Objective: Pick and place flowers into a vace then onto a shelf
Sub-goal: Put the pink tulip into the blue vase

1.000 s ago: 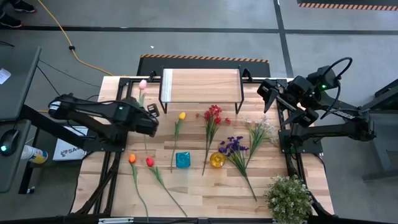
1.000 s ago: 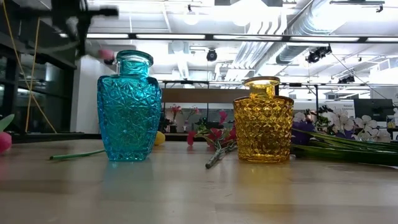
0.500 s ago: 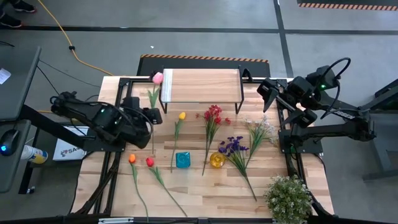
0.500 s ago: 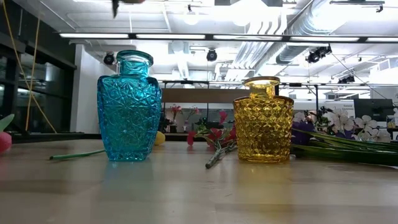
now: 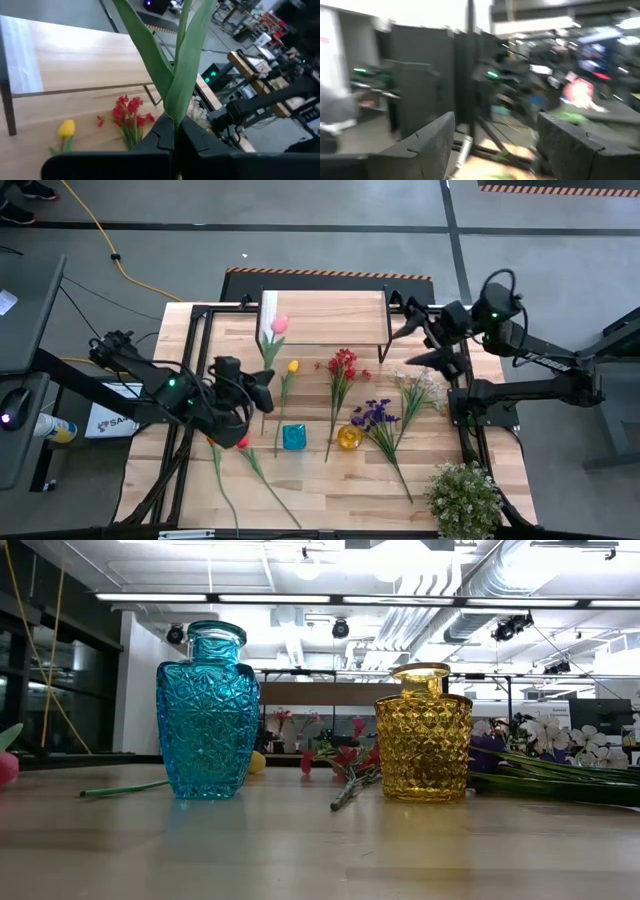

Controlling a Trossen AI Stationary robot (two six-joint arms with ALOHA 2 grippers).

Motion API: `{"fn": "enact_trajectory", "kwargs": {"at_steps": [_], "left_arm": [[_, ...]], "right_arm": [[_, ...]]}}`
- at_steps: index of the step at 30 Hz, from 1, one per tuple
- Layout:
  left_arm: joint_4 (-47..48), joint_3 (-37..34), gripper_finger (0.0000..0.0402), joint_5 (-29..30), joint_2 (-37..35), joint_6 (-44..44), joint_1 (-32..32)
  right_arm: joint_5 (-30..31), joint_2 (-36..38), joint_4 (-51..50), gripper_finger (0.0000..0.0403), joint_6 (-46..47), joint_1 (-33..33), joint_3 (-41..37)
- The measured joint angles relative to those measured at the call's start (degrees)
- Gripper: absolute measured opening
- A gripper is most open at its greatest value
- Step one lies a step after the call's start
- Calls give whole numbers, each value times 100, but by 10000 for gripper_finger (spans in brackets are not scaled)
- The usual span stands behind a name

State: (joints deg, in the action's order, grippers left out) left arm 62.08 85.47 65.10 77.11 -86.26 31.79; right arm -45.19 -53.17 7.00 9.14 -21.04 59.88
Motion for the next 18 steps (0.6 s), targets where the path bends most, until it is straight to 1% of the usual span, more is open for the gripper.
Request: {"fn": "enact_trajectory", "kwargs": {"at_steps": [4,10,14,18], "left_arm": [[-190,0,35,20,178,163,26],[-932,0,35,-127,414,935,70],[-1463,-2,35,-179,458,1523,266],[-1886,-2,35,-107,458,1874,546]], "right_arm": [[698,0,-628,273,-170,0,0],[1573,0,-1594,273,-177,0,0],[2161,0,-2306,273,-165,0,0],[2684,0,-2979,273,68,0,0]]}}
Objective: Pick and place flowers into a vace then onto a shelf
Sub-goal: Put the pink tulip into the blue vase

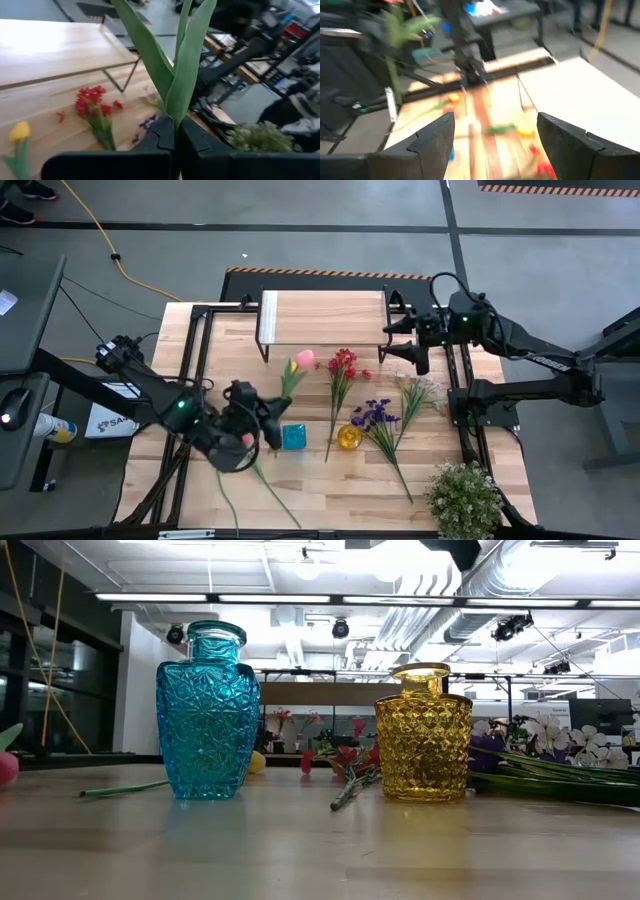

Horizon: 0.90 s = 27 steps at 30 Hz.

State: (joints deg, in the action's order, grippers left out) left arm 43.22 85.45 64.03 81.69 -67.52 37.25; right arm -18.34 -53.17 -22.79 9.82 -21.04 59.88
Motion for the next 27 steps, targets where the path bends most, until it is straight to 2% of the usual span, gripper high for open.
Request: {"fn": "enact_trajectory", "kwargs": {"at_steps": [7,11,21,27], "left_arm": [[-632,2,35,850,128,704,545],[-800,2,35,1323,342,734,719],[-1046,-7,35,2531,977,485,763],[-941,-1,35,2627,1114,425,551]], "right_arm": [[153,-2,-646,273,523,7,0],[168,-2,-742,273,674,6,0],[1157,-2,-760,273,669,4,0],[1160,-2,-832,273,667,4,0]]}}
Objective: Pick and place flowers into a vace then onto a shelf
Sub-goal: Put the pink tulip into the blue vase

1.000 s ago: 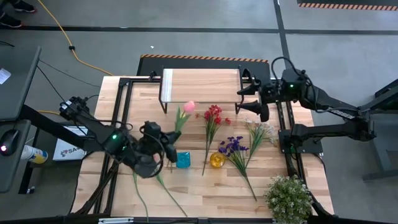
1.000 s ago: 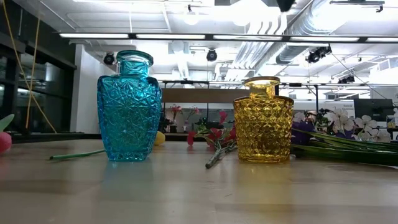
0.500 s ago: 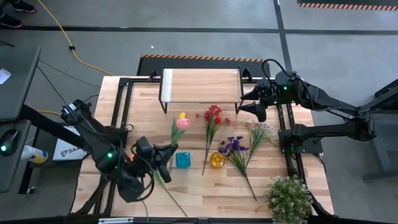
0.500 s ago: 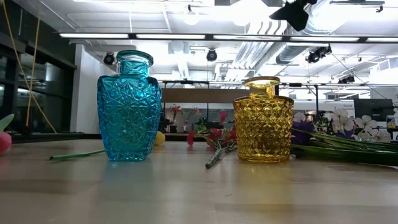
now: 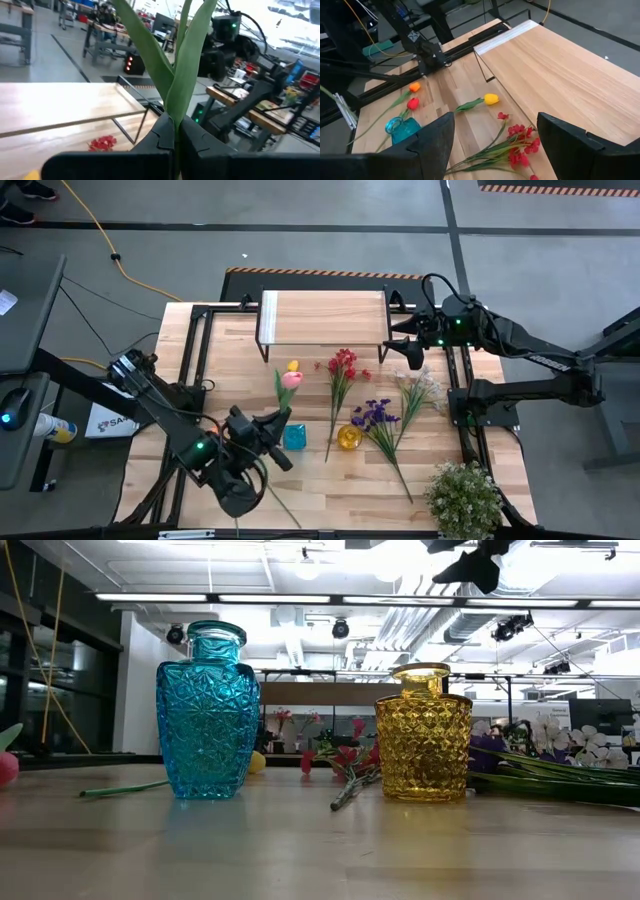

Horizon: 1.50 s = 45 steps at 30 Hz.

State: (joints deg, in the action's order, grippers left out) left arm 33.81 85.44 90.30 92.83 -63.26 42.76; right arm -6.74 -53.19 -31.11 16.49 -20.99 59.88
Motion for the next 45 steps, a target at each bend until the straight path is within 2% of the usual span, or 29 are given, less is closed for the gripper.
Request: {"fn": "enact_trajectory", "kwargs": {"at_steps": [10,23,37,45], "left_arm": [[16,-5,35,-24,425,-151,-508],[333,3,34,-19,648,-196,-636],[1150,1,34,-138,873,-1213,-638],[1266,-5,34,-514,1143,-1604,-638]], "right_arm": [[-44,2,-81,273,-284,0,0],[-44,0,-107,273,-498,0,0],[-46,0,-107,273,-498,0,0],[-48,0,-107,273,-492,0,0]]}}
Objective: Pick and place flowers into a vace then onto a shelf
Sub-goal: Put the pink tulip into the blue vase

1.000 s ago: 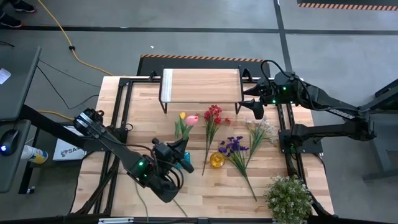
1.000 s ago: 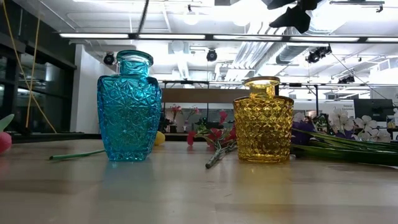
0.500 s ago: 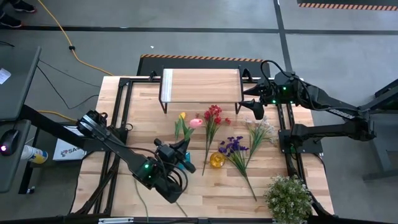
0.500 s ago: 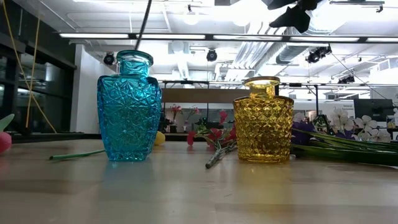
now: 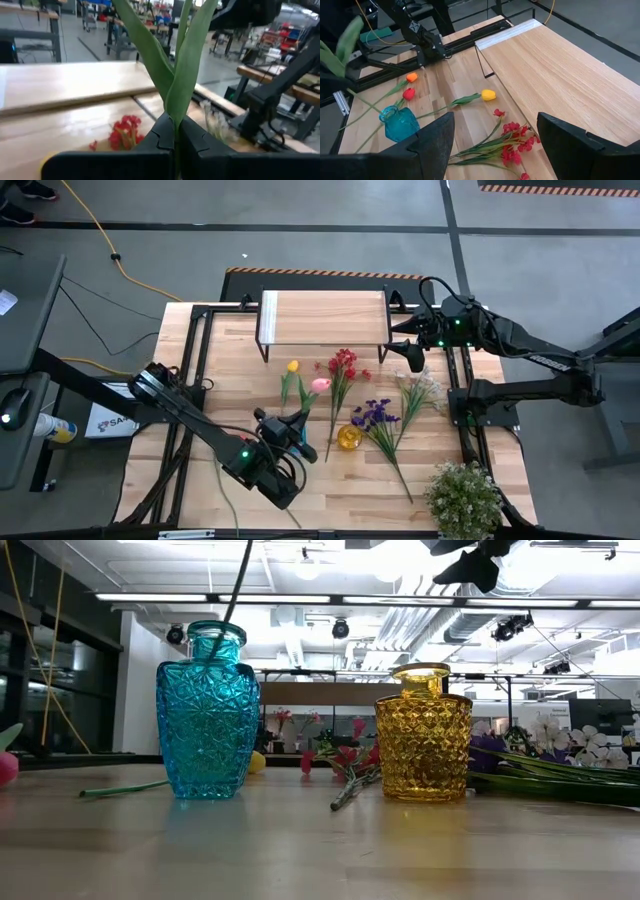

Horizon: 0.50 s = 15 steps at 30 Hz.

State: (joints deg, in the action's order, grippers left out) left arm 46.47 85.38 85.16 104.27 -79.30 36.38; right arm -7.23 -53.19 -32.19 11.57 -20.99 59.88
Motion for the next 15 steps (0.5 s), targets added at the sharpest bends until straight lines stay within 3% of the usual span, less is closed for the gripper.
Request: {"fn": "enact_trajectory", "kwargs": {"at_steps": [15], "left_arm": [[40,2,72,-742,57,-51,0]], "right_arm": [[-57,1,-15,273,26,2,0]]}}
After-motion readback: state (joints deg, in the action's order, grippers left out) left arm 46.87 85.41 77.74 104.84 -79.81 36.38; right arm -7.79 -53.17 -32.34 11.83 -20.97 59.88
